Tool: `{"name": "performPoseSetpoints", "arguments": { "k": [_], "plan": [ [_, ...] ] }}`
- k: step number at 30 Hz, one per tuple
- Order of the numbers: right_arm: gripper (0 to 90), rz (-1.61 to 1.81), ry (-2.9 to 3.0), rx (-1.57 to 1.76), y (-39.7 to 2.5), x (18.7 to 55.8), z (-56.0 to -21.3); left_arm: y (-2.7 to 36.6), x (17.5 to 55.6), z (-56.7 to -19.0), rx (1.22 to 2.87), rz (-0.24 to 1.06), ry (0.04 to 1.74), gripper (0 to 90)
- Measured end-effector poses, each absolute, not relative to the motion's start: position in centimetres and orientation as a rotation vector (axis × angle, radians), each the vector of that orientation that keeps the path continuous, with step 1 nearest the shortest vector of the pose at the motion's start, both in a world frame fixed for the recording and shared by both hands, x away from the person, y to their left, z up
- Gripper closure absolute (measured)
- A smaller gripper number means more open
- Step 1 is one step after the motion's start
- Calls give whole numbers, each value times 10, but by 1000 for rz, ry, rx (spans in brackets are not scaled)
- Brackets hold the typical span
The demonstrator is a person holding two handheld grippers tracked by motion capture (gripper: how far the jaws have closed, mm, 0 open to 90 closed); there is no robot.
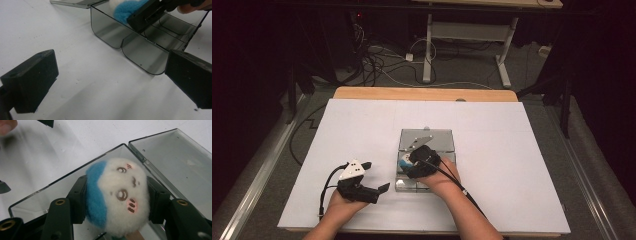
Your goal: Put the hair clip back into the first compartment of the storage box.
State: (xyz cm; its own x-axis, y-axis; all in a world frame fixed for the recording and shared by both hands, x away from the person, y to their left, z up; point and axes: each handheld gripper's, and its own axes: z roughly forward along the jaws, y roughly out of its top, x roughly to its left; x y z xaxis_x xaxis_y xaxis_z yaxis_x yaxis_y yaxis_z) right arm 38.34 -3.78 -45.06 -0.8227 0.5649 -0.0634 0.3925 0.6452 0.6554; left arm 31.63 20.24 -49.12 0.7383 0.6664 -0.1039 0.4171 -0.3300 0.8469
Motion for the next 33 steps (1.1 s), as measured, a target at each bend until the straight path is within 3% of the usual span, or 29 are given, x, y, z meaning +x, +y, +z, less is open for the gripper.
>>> {"name": "performPoseSetpoints", "arguments": {
  "k": [7, 16, 22, 33],
  "plan": [
    [454, 920, 2614, 791, -34, 387, -452, 202, 316, -491, 1971, 322, 823, 0],
    [345, 1008, 2602, 808, -39, 387, -445, 203, 316, -491, 1970, 326, 822, 0],
    [323, 1038, 2594, 802, -42, 385, -442, 203, 316, -491, 1970, 323, 822, 0],
    [295, 1166, 2533, 834, -84, 367, -441, 203, 316, -491, 1969, 326, 820, 0]
  ]
}}
